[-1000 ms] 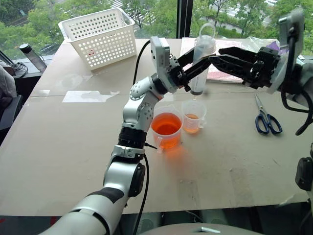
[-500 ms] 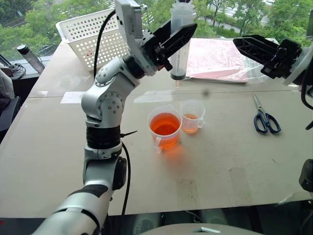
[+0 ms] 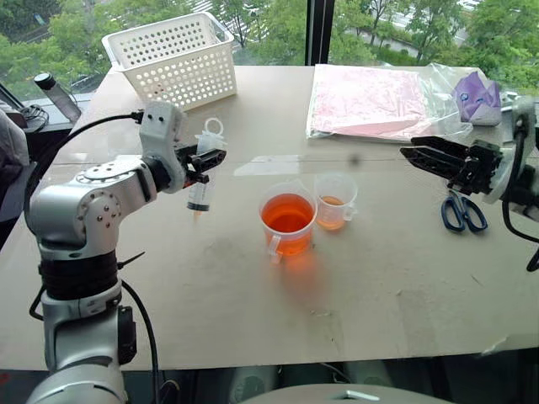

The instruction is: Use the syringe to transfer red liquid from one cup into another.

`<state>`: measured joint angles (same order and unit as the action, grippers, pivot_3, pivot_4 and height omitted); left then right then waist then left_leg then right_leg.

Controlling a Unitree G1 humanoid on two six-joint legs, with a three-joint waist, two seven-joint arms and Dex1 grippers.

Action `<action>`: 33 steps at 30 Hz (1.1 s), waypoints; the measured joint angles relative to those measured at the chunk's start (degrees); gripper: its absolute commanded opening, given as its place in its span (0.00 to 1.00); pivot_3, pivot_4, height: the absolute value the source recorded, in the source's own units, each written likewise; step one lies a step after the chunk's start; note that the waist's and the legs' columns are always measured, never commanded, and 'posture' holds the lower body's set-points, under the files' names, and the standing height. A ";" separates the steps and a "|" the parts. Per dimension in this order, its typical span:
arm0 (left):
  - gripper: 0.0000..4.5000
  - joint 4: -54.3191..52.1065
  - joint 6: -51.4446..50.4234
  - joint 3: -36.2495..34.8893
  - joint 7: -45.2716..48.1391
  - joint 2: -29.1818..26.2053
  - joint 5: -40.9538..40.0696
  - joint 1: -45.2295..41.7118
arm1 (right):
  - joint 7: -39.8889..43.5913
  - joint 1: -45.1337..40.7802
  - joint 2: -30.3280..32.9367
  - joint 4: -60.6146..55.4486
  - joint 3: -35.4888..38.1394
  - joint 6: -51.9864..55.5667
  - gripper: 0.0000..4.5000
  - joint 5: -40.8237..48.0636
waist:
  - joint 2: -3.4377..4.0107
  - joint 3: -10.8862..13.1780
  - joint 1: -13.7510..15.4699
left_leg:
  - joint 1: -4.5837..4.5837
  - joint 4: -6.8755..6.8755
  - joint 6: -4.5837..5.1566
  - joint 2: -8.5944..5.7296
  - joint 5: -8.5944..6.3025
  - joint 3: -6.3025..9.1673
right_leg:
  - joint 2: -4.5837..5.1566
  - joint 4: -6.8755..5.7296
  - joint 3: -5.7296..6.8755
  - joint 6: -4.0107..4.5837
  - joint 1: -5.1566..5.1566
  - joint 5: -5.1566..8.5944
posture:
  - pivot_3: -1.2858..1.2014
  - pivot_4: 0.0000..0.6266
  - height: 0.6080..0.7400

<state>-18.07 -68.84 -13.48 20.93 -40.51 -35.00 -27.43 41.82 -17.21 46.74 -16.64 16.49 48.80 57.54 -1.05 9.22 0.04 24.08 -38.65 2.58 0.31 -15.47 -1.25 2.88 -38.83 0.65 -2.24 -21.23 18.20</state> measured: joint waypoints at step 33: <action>1.00 -18.90 44.96 0.19 26.32 2.51 6.23 50.03 | 19.16 24.93 -6.56 11.97 -4.29 -38.16 0.98 -28.14 | 0.54 -0.15 0.37 | -1.54 0.38 0.22 0.00 -0.19 0.03 | 0.17 0.58 0.00 0.12 1.46 0.04 | 0.52 0.24 1.00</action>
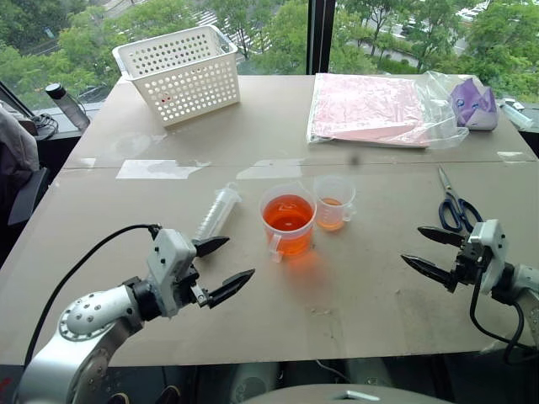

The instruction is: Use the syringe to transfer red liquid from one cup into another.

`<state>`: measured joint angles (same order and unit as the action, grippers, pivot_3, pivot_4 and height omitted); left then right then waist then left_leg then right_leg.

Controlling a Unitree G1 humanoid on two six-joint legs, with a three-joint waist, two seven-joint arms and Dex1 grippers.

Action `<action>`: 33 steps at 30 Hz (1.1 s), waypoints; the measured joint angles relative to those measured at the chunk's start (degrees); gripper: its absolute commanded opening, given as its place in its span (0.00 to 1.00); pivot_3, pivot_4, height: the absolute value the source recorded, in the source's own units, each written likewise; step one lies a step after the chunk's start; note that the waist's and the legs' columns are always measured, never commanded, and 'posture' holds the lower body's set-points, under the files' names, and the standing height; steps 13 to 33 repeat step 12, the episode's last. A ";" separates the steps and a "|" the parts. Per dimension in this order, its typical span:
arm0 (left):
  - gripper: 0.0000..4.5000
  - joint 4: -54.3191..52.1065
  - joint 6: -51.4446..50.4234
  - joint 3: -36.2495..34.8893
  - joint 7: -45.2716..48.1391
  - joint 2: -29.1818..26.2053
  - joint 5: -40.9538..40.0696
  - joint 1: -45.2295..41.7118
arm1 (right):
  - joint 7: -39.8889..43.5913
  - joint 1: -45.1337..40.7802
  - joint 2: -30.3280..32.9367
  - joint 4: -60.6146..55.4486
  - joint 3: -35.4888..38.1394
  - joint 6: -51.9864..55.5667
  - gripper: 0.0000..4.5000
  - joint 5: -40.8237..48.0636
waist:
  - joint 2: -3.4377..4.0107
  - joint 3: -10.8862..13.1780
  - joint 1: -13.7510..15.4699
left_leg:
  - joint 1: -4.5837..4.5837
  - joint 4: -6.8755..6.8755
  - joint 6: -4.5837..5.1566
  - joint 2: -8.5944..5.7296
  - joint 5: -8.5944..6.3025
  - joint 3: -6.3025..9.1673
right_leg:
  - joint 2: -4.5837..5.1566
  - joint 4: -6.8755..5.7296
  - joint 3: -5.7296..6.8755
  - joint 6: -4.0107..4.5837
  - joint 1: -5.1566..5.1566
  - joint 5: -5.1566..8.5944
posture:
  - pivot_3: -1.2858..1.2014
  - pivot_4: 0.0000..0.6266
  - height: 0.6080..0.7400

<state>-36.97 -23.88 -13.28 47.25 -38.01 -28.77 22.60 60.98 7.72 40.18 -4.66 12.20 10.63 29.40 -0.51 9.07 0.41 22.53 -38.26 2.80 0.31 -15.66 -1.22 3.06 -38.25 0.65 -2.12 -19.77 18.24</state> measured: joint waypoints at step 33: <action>1.00 9.46 15.77 8.72 -4.02 7.04 13.19 5.02 | -2.63 12.62 -5.85 -7.45 -0.33 -4.89 0.98 -1.87 | 0.20 -0.13 0.28 | 0.17 0.04 0.22 0.00 -0.14 0.00 | 0.04 0.29 0.01 -0.01 -0.03 0.00 | 0.52 0.24 1.00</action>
